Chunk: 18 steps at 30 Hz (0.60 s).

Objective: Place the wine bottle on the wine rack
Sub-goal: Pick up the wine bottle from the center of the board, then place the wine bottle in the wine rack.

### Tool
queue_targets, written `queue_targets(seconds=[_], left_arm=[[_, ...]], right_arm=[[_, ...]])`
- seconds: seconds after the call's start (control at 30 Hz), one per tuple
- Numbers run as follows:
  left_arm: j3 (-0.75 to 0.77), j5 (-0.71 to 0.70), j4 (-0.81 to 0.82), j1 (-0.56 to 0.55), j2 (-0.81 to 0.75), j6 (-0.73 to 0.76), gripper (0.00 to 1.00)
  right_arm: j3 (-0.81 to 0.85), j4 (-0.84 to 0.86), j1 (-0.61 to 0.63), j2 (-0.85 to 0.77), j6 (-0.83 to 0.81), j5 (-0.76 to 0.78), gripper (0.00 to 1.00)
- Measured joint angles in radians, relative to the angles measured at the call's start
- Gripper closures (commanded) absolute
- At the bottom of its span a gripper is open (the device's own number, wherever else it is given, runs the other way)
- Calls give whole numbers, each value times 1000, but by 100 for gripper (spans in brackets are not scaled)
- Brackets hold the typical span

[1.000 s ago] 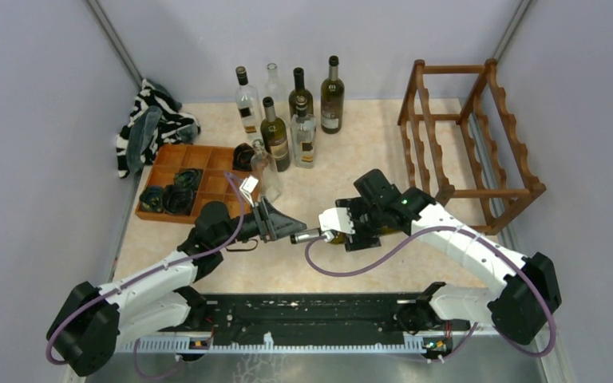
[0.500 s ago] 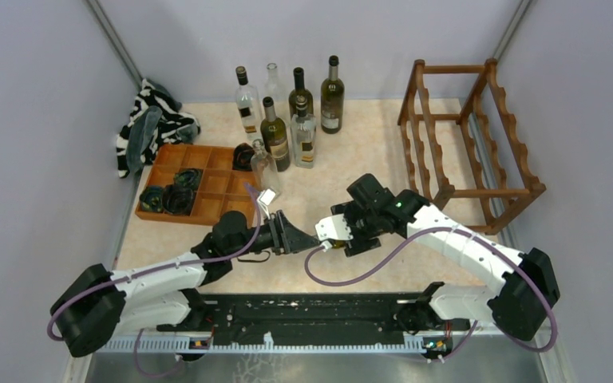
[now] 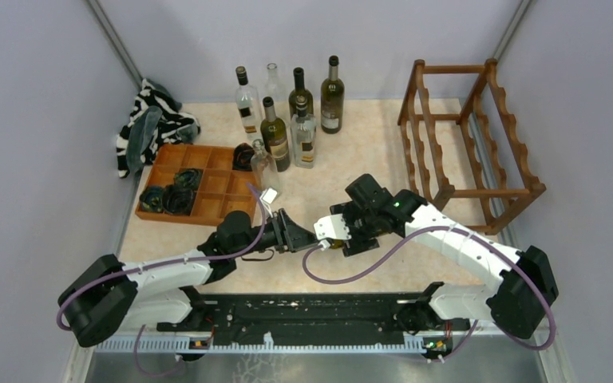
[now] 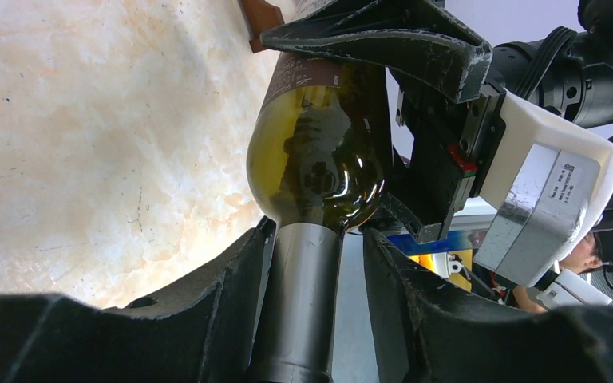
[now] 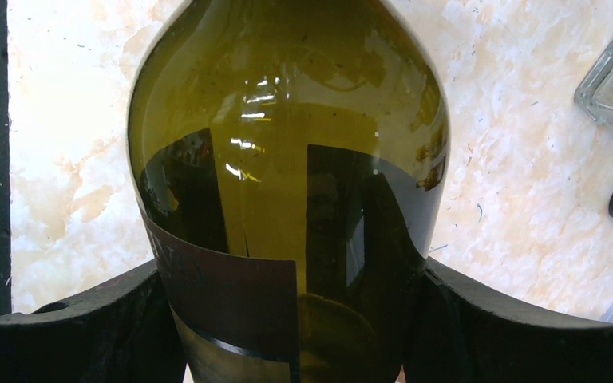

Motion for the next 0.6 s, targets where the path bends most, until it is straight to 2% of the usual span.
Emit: queue_targets(seconds=[0.13, 0.33, 0.47, 0.5, 0.57, 0.6], left_arm=[[-6, 0, 18, 0, 1, -5, 46], [-31, 5, 61, 0, 1, -9, 54], [-32, 22, 84, 0, 8, -9, 62], [-33, 25, 89, 0, 10, -9, 61], [-35, 29, 103, 0, 16, -11, 50], [-35, 31, 105, 1, 19, -14, 48]], right_arm=[[0, 0, 0, 1, 7, -1, 100], [0, 0, 0, 1, 13, -7, 100], [0, -1, 0, 1, 15, -6, 100], [0, -2, 0, 1, 15, -6, 100], [0, -5, 0, 1, 15, -6, 100], [0, -5, 0, 1, 16, -5, 100]])
